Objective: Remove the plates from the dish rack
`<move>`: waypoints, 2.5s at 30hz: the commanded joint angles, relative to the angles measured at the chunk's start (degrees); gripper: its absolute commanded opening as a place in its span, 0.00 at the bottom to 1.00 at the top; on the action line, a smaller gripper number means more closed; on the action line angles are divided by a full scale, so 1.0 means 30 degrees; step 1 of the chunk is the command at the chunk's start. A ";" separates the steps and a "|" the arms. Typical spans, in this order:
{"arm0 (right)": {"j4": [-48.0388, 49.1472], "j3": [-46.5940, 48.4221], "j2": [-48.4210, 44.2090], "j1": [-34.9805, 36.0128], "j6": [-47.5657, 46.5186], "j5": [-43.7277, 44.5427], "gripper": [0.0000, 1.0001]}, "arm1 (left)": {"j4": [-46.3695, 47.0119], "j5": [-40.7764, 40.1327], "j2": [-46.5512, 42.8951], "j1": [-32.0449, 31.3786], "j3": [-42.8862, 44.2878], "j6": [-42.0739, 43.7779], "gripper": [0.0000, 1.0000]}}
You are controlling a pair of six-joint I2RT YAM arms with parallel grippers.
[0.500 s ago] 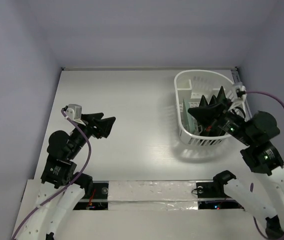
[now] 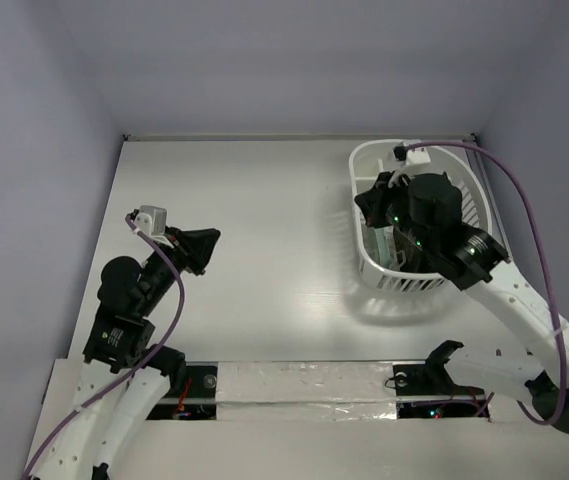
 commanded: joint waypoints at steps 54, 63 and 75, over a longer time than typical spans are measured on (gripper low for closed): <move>-0.2717 -0.1400 0.7944 -0.1145 0.0083 1.0063 0.26 | -0.0304 -0.0454 0.0612 0.0820 0.1008 0.0099 0.56; -0.4123 0.0004 0.7622 -0.1145 -0.0474 1.0619 0.01 | -0.0334 -0.0454 0.0436 0.0820 0.1008 0.0099 0.56; -0.5764 0.2202 0.8615 -0.0532 -0.2349 1.1436 0.00 | -0.0334 -0.0425 0.0290 0.0820 0.0979 0.0099 0.55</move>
